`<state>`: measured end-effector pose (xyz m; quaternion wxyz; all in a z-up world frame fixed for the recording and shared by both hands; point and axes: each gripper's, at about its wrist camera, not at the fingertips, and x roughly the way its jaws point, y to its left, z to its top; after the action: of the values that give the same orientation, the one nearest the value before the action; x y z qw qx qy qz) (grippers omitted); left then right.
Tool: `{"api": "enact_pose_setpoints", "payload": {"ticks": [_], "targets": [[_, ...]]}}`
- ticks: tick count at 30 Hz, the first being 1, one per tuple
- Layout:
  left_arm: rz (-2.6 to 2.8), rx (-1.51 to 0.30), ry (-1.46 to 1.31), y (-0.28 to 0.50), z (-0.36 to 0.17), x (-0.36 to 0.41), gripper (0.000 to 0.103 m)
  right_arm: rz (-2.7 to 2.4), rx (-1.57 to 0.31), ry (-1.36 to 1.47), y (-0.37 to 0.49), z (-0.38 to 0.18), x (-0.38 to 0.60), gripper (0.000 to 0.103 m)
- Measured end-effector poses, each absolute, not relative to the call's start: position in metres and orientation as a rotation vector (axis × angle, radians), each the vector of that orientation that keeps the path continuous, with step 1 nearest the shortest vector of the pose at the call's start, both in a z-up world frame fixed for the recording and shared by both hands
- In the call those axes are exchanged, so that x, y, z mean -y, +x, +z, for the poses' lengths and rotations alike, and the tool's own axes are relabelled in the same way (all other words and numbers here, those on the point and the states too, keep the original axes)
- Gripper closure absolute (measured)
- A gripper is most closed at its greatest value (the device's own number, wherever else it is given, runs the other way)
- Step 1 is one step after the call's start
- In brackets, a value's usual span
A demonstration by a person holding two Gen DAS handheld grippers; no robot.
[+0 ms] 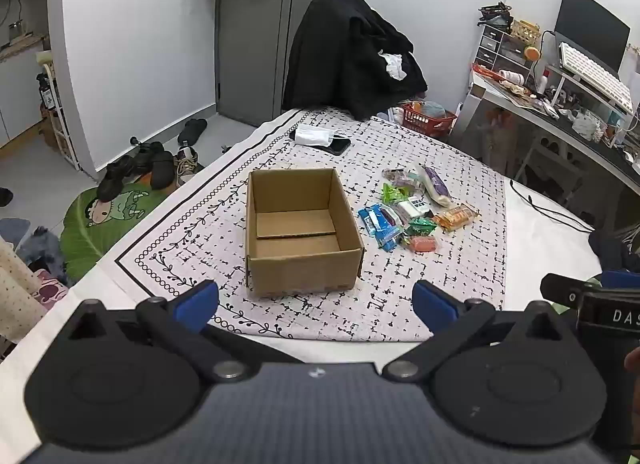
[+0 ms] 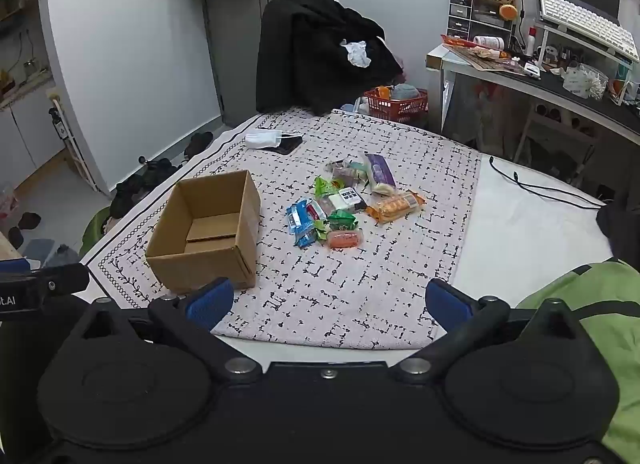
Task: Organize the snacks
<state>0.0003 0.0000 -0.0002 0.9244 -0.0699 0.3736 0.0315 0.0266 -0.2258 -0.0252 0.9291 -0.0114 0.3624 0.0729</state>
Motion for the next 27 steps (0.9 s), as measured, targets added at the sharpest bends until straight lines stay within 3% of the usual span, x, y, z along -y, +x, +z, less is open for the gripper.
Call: {"api": "enact_pose_setpoints", "payload": {"ticks": [27], "targets": [[0.062, -0.754, -0.144, -0.0012, 0.0051, 0.0028, 0.000, 0.144, -0.721, -0.019, 0.0233, -0.0204, 0.2277, 0.000]]}}
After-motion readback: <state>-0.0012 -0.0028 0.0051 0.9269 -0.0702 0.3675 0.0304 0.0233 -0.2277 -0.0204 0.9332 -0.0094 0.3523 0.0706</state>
